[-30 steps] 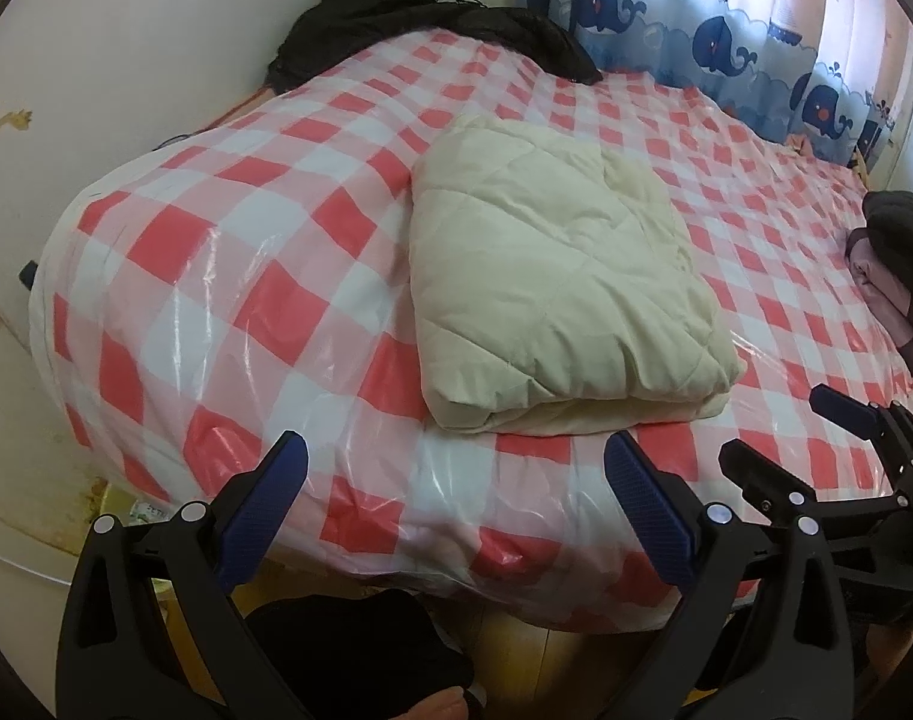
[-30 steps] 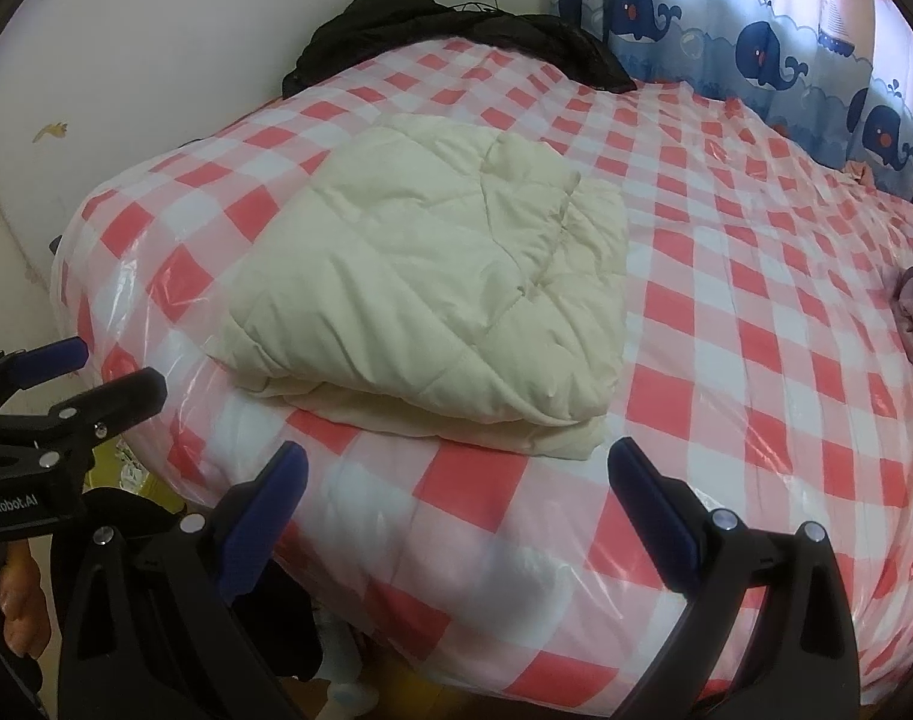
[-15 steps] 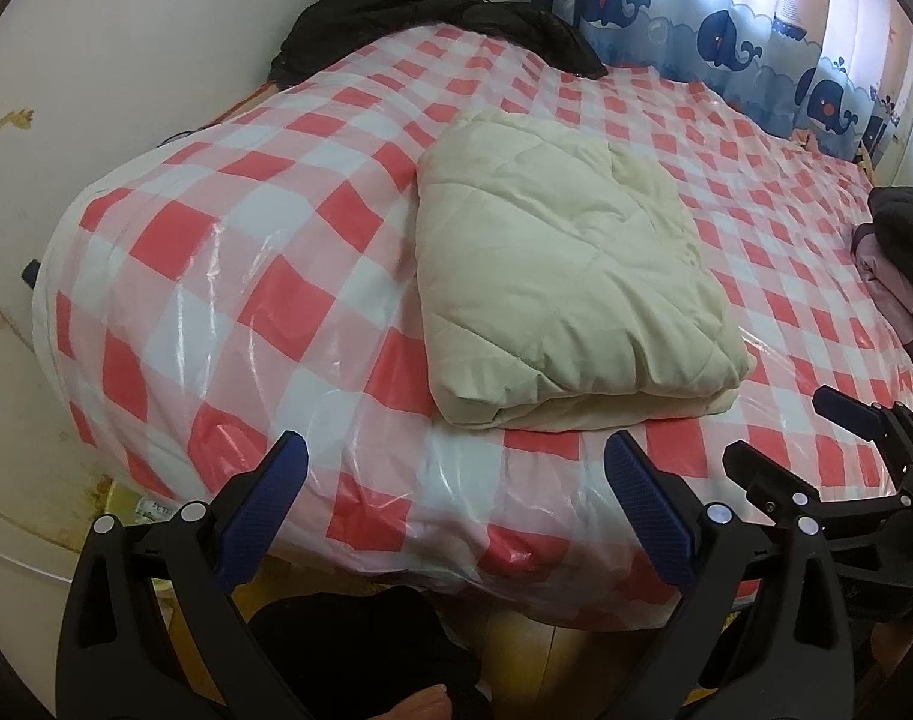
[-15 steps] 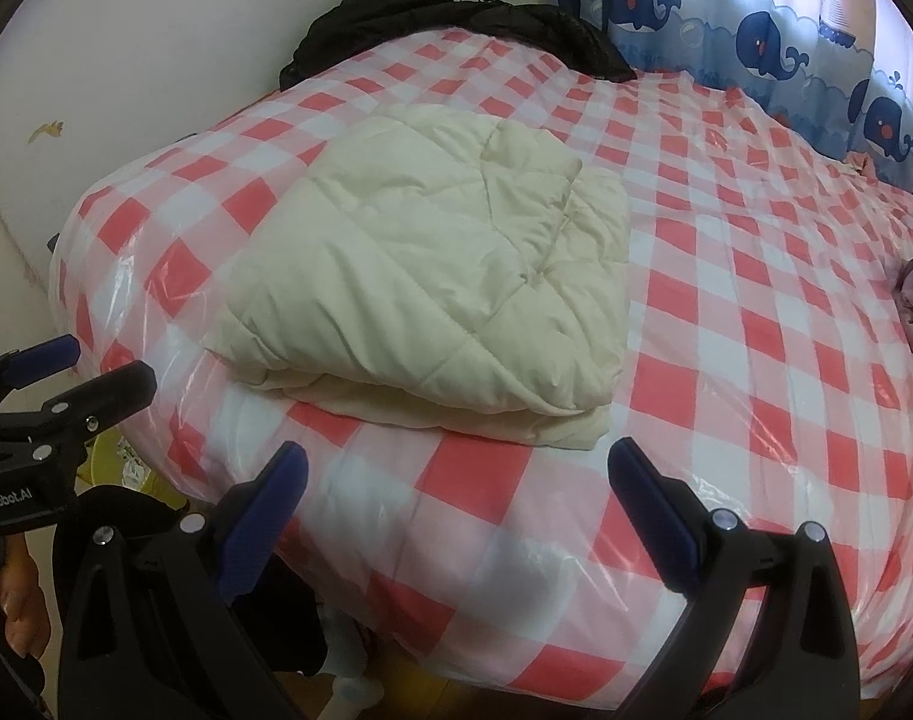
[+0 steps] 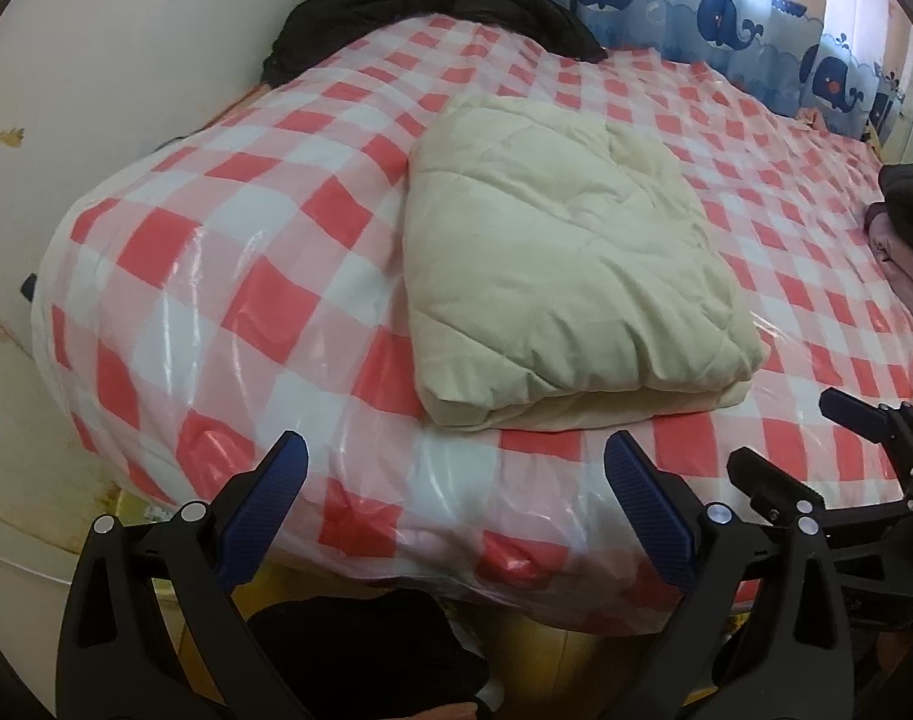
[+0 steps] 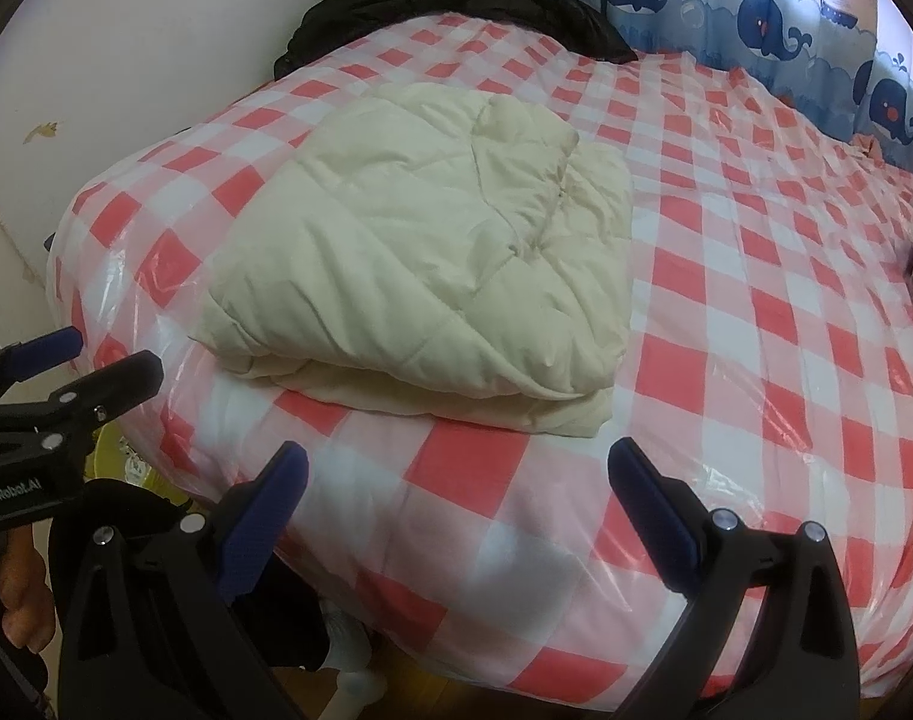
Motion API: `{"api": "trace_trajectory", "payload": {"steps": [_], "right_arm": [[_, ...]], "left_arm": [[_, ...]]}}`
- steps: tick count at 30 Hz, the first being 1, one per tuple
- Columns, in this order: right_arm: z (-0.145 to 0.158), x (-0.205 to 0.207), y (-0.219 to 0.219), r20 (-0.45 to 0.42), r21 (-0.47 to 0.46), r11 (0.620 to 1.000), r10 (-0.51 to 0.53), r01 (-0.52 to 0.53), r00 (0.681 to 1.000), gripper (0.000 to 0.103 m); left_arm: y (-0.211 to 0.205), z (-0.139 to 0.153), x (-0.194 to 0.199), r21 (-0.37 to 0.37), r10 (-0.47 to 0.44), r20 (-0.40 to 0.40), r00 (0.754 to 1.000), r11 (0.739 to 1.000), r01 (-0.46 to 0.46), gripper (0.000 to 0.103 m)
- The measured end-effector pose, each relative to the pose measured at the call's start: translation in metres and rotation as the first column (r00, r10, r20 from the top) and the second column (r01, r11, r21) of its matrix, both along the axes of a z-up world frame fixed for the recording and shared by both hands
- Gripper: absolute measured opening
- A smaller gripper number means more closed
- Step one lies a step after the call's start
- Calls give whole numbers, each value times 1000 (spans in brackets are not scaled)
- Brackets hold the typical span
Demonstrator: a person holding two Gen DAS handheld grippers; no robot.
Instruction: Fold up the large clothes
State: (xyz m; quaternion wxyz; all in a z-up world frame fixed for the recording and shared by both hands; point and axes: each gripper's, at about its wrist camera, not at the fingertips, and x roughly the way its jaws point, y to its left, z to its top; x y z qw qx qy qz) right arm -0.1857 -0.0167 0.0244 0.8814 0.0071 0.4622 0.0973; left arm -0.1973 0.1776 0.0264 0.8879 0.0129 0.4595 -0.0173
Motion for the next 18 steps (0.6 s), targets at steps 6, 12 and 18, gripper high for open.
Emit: {"api": "trace_trajectory", "payload": {"steps": [6, 12, 18], "right_arm": [[-2, 0, -9, -4, 16, 1000, -16, 16, 1000, 96], [-1, -4, -16, -3, 28, 999, -25, 25, 1000, 96], [4, -10, -18, 14, 32, 999, -25, 24, 1000, 96]], "left_arm": [[-10, 0, -3, 2, -7, -8, 1000, 1000, 7, 95], [-16, -4, -7, -64, -37, -51, 998, 997, 34, 95], [-32, 14, -25, 2, -78, 40, 996, 997, 78, 95]]}}
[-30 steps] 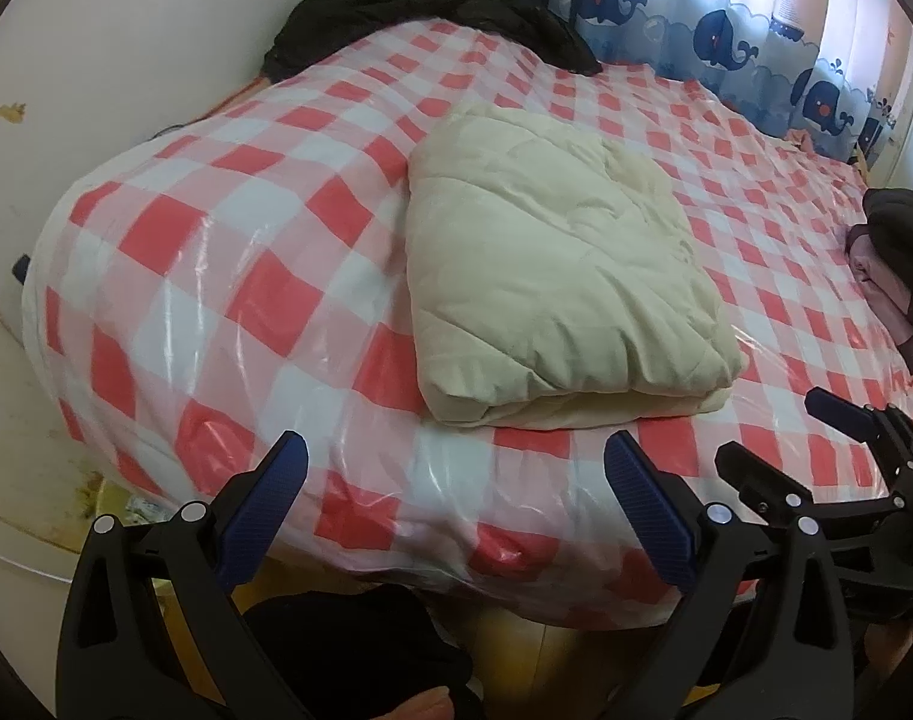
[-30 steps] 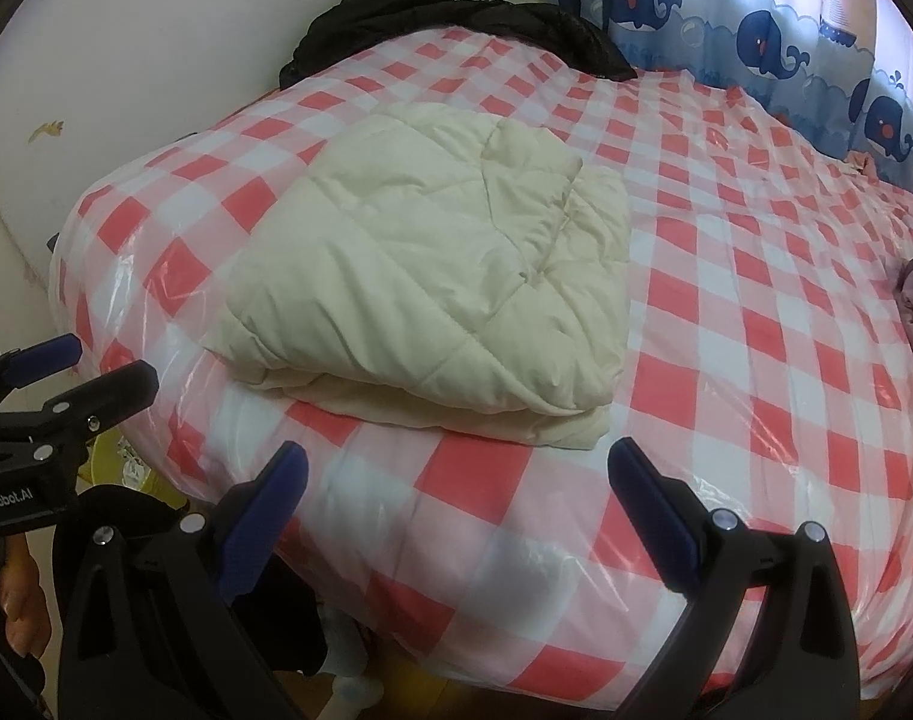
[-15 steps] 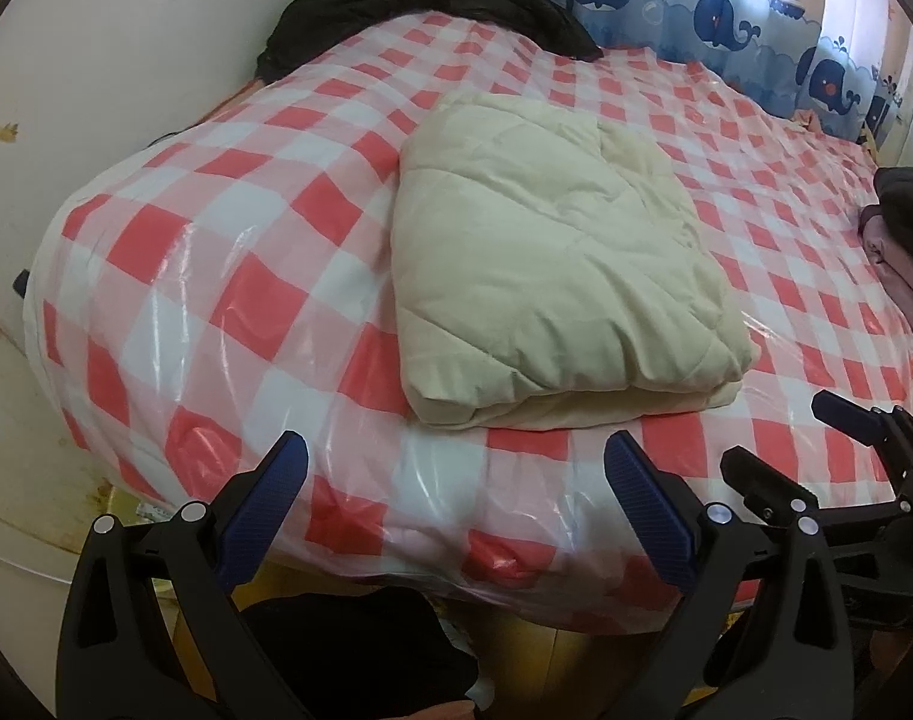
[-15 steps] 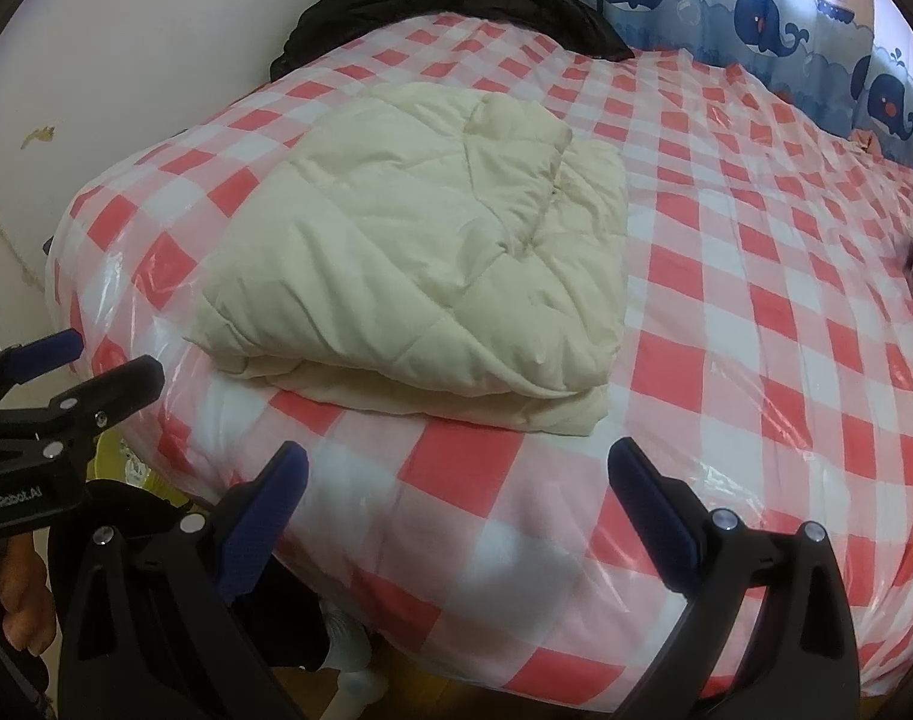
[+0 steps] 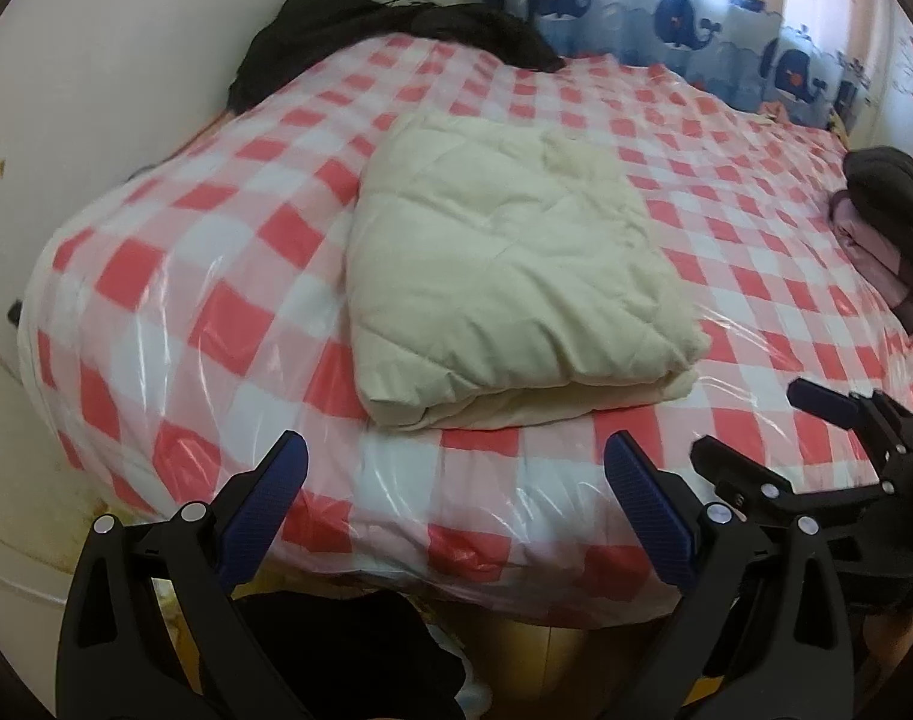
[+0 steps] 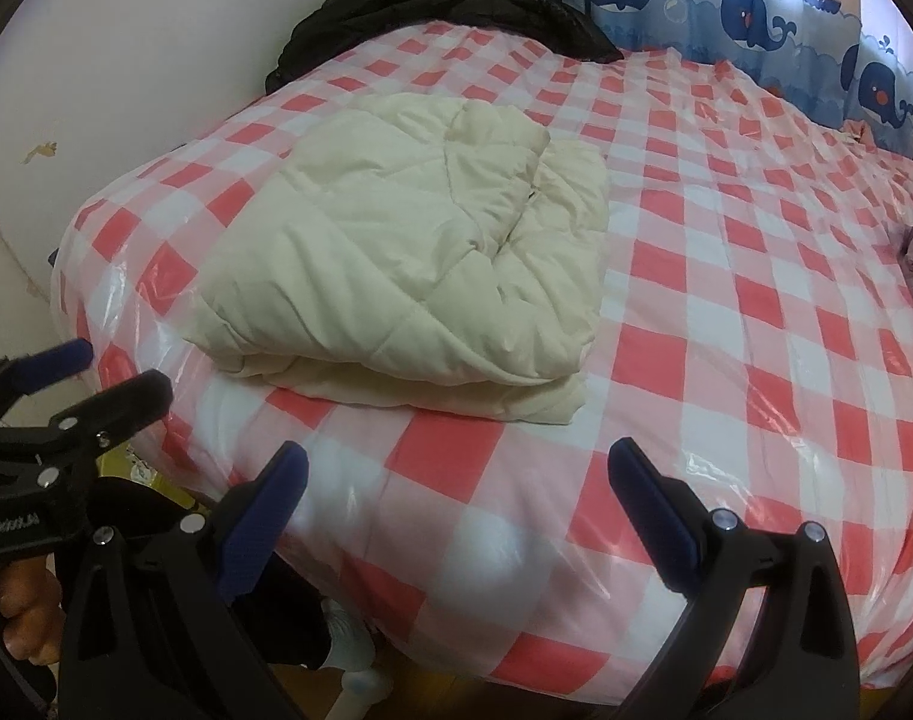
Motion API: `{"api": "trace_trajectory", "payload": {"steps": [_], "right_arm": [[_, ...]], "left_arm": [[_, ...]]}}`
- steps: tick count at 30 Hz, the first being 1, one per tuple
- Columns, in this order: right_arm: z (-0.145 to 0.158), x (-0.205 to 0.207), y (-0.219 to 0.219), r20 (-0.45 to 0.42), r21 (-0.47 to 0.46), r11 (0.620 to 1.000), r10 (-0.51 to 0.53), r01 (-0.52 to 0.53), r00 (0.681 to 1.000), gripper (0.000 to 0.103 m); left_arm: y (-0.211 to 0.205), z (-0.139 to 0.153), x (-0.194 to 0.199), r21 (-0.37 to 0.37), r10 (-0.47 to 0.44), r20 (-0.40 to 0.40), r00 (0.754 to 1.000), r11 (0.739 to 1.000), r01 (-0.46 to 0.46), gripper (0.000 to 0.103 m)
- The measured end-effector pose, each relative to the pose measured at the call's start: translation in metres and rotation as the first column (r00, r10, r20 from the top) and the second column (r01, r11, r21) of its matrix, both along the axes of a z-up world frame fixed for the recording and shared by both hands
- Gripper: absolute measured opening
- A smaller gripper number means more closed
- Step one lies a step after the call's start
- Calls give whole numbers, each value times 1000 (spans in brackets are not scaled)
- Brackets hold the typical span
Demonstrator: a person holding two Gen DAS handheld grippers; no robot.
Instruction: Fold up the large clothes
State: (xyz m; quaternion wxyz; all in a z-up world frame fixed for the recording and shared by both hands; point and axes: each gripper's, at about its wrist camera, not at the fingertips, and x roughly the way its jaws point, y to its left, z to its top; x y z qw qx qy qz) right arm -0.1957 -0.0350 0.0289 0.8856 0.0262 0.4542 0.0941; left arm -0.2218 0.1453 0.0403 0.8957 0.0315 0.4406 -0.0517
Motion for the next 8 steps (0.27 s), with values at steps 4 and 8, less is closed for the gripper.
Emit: {"api": "trace_trajectory", "payload": {"steps": [4, 8], "right_arm": [[5, -4, -5, 11, 3, 1000, -17, 17, 1000, 96], [12, -11, -10, 25, 2, 1000, -26, 26, 999, 96]], "left_arm": [[-1, 3, -1, -37, 6, -28, 1000, 999, -7, 95], [0, 6, -6, -17, 12, -11, 1000, 1000, -13, 95]]}}
